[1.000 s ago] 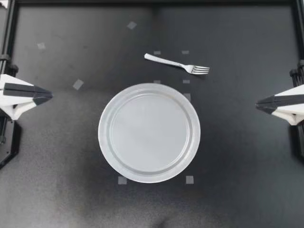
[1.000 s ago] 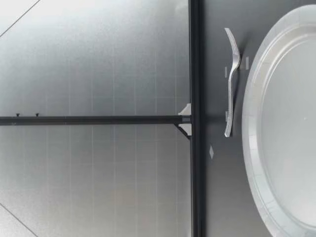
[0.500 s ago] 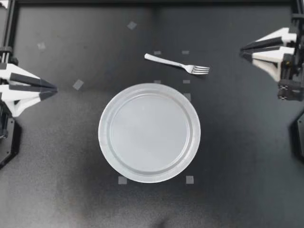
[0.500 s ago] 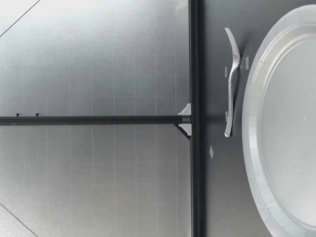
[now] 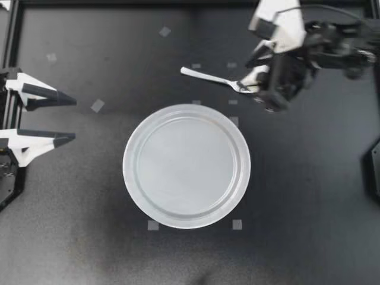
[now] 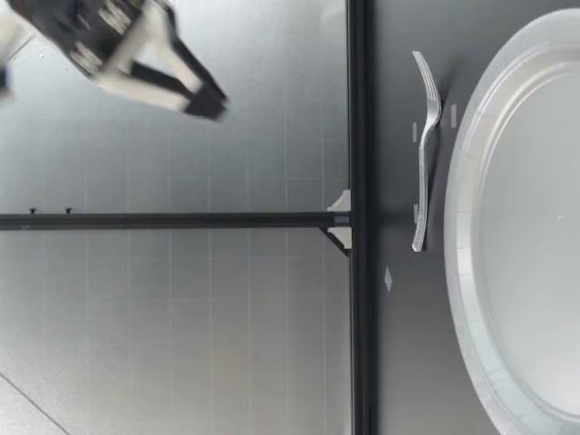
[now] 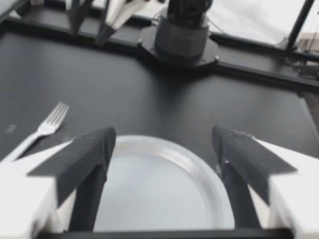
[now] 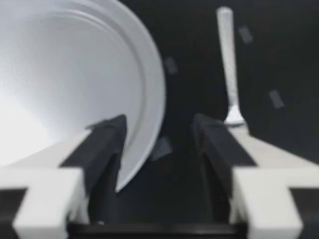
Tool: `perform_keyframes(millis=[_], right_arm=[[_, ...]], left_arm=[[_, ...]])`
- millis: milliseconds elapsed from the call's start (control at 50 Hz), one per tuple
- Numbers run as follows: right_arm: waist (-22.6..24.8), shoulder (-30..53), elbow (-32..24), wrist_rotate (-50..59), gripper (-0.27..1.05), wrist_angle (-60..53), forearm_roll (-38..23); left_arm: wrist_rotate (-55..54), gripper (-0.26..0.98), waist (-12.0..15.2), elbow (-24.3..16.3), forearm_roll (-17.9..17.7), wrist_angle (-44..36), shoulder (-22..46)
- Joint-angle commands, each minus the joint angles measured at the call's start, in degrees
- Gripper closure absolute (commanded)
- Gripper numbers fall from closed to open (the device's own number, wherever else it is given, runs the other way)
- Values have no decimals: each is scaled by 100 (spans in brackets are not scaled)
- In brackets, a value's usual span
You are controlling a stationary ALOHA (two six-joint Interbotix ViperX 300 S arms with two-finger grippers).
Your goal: Pick up the fork and place it on the plate.
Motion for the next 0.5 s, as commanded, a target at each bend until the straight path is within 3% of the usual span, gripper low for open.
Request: perform_keyframes(millis=[0,200,480], right_arm=[[-176,554,-387,-18,25,9,-9],[-334,1608,-809,-26,25,220,0],[-404,2215,-1187,185,26,519,26]], left_arm=[[-35,7,9,-9,-9,-88,26],[-35,7,0,88,-9,-141,-18],[-35,7,-18,264,-9,-290,-26]])
